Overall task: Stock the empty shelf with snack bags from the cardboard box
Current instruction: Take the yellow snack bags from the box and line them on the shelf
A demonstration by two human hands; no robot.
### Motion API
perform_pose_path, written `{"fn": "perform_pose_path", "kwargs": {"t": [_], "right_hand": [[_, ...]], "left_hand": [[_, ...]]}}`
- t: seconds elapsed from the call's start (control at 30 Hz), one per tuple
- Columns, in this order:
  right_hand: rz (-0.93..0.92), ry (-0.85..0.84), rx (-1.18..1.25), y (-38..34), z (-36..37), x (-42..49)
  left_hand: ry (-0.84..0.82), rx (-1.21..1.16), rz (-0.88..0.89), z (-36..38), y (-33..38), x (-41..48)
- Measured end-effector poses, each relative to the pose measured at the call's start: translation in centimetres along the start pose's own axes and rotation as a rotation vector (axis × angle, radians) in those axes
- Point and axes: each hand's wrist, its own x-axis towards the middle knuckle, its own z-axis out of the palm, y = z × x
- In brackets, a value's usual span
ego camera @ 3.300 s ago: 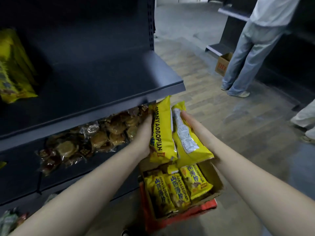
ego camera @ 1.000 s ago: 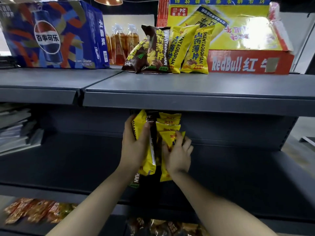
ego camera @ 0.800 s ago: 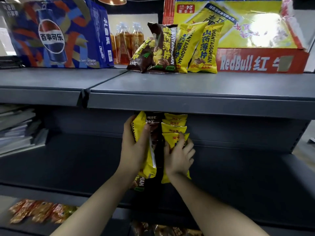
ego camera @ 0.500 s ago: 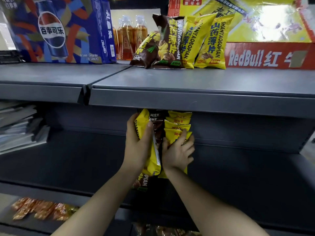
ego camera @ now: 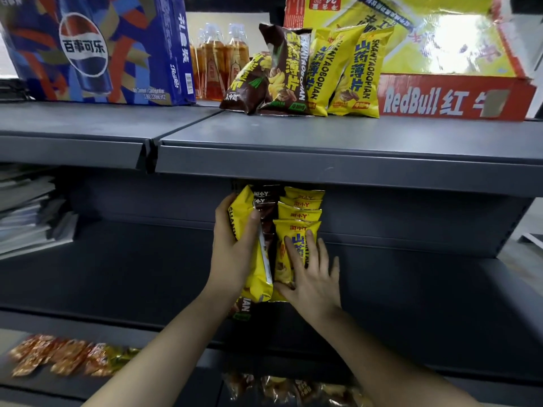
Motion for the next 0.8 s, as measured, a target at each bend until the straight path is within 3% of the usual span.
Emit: {"fn": "perform_pose_path", "kwargs": {"t": [0.27,0.37,0.5,0.67,0.8], "right_hand": [[0.033,-0.137,0.044,-1.6,-1.5,-0.2],[0.02,-0.02,0.054,0.1,-3.6,-1.5],[0.157,0.014,0.086,3.9,-5.5,-3.3],[0.22,0.001,0.199,7.8,-7.8,-5.1],[0.168,-0.044,0.316,9.1,-8.7,-6.2]], "left_hand": [[-0.045,0.066,0.026,0.4,-0.5,-2.1],[-0.122,0.161,0.069,1.3,0.1,-3.2],[-0.175,0.371,0.183,4.5,0.5,-5.3],[-0.082,0.636,0.103,8.9,-2.4,-6.2],[0.048,0.797,0.008,10.6,-4.9,-5.3]]}}
